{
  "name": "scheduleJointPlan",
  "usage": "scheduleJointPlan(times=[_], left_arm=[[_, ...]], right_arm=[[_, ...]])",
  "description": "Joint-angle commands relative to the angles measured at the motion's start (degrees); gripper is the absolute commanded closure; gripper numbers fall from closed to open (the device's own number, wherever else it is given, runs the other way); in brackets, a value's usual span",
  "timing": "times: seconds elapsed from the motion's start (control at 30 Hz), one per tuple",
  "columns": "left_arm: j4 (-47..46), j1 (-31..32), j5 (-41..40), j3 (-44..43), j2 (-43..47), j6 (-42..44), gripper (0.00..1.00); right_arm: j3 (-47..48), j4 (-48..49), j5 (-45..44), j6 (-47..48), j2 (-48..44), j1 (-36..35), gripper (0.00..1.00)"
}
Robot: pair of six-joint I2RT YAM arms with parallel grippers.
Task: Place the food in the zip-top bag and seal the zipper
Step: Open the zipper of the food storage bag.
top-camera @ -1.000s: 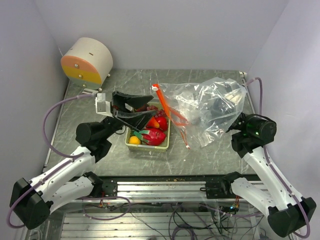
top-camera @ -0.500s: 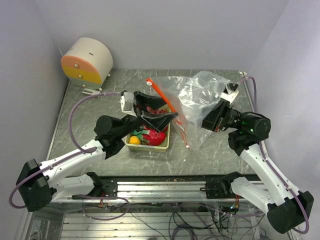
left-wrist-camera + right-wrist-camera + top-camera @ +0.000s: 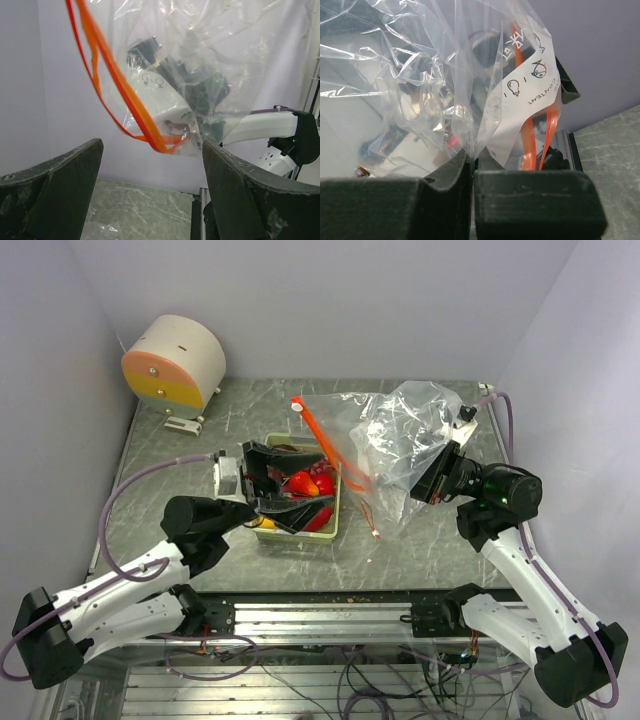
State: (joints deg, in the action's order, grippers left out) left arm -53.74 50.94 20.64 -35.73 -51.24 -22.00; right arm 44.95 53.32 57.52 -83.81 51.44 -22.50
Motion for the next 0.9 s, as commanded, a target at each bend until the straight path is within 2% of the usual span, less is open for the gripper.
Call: scheduleJointPlan(times=[0.0,0.23,0.57,0.87], left_arm=[[3.32,0.39,2.32,-0.75,1.36,4.07,0.09],[5.31,0.36,0.42,-2.27,-2.41,6.88,0.1],[-1.29,0.34,-0.96,-6.37,-8.29,6.17,0.11],[-8.47,0.39,-1.07,-4.97,-9.24,3.1,0.11]], right_arm=[[1.3,2.79,0.65,-1.48,-0.86,-0.17,1.0],[2.08,6.31,1.54,-5.26,-0.89,-0.26,1.0],[1.48,6.42,2.15,-5.59,-1.27,-0.38,1.0],[-0.47,4.41,1.82,-3.61,-1.69,-0.44,1.0]])
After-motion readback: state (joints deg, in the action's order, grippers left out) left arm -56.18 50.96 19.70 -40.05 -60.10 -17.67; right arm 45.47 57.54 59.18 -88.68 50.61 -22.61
